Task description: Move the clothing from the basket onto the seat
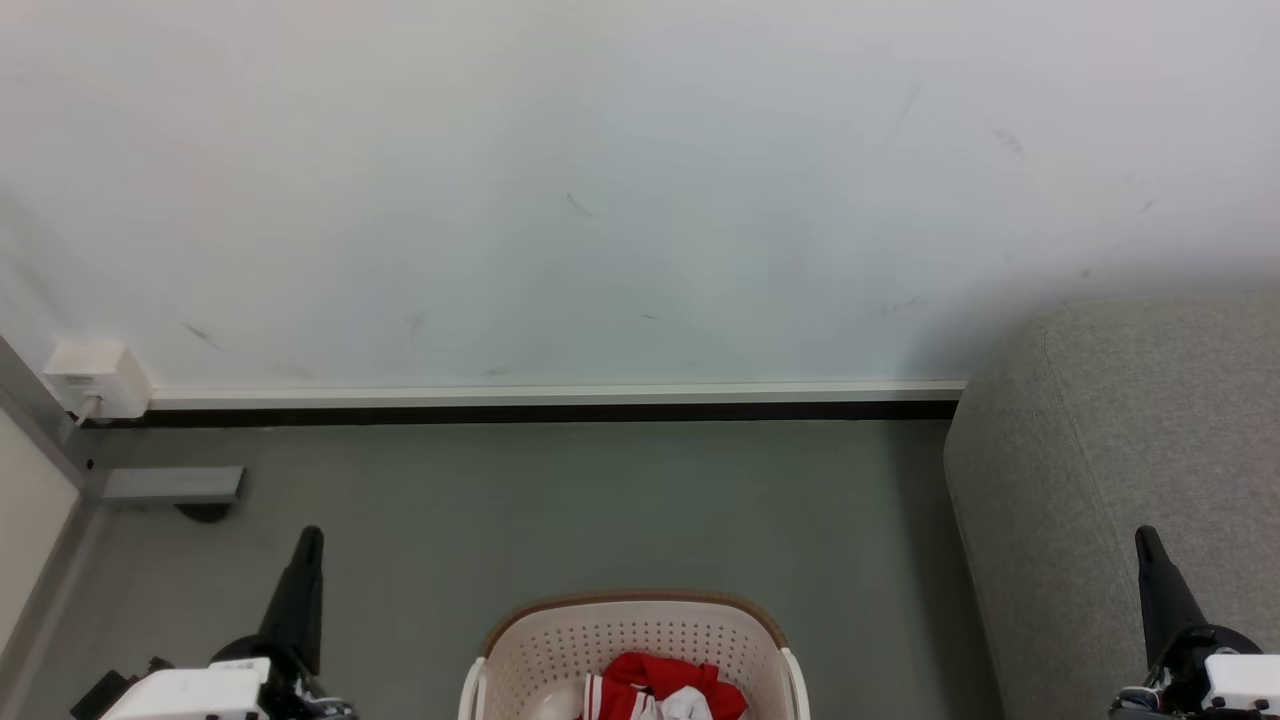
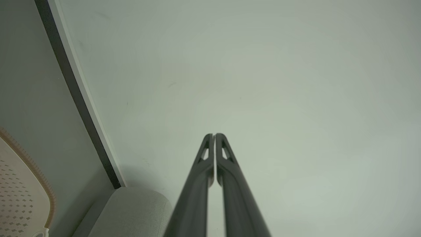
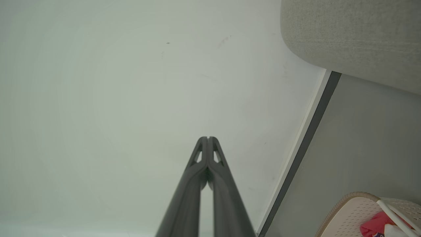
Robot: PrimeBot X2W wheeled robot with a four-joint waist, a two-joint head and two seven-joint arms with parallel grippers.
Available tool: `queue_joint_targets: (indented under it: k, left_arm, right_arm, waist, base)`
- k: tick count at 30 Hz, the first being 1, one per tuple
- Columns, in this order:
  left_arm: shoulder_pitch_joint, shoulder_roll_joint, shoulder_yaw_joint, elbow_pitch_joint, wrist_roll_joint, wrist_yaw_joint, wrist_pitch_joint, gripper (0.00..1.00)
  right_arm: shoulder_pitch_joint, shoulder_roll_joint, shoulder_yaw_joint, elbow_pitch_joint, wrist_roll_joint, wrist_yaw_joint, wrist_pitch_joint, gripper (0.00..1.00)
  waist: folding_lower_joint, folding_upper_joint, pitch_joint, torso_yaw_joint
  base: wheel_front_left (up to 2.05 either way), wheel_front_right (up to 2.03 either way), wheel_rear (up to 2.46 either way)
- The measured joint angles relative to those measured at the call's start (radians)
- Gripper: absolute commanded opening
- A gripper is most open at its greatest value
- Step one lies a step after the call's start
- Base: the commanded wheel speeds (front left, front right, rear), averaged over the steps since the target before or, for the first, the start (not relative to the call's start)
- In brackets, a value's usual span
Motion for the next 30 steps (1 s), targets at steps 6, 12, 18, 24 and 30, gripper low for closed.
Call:
queue_joint_targets:
  k: [6, 12, 18, 24, 30]
  left_arm:
    - [0.0, 0.0, 0.0, 0.0, 0.0, 0.0, 0.0, 0.0]
    - [0.0, 0.0, 0.0, 0.0, 0.0, 0.0, 0.0, 0.0]
    - [0.0, 0.0, 0.0, 0.0, 0.0, 0.0, 0.0, 0.0]
    - [0.0, 0.0, 0.0, 0.0, 0.0, 0.0, 0.0, 0.0]
    - [0.0, 0.0, 0.0, 0.0, 0.0, 0.0, 0.0, 0.0]
  right_arm:
    - [0.0, 0.0, 0.0, 0.0, 0.0, 0.0, 0.0, 0.0]
    - [0.0, 0.0, 0.0, 0.0, 0.0, 0.0, 0.0, 0.0]
    - [0.0, 0.0, 0.0, 0.0, 0.0, 0.0, 0.0, 0.0]
    - [0.0, 0.0, 0.0, 0.0, 0.0, 0.0, 0.0, 0.0]
    - [0.0, 0.0, 0.0, 0.0, 0.0, 0.0, 0.0, 0.0]
  waist:
    - [0.0, 0.0, 0.0, 0.0]
    - [0.0, 0.0, 0.0, 0.0]
    - [0.0, 0.0, 0.0, 0.0]
    - [0.0, 0.0, 0.0, 0.0]
    - [0.0, 0.0, 0.0, 0.0]
  base:
    - [0.0, 0.0, 0.0]
    - [0.0, 0.0, 0.0]
    - [0.0, 0.0, 0.0]
    - [0.0, 0.0, 0.0]
    - [0.0, 0.0, 0.0]
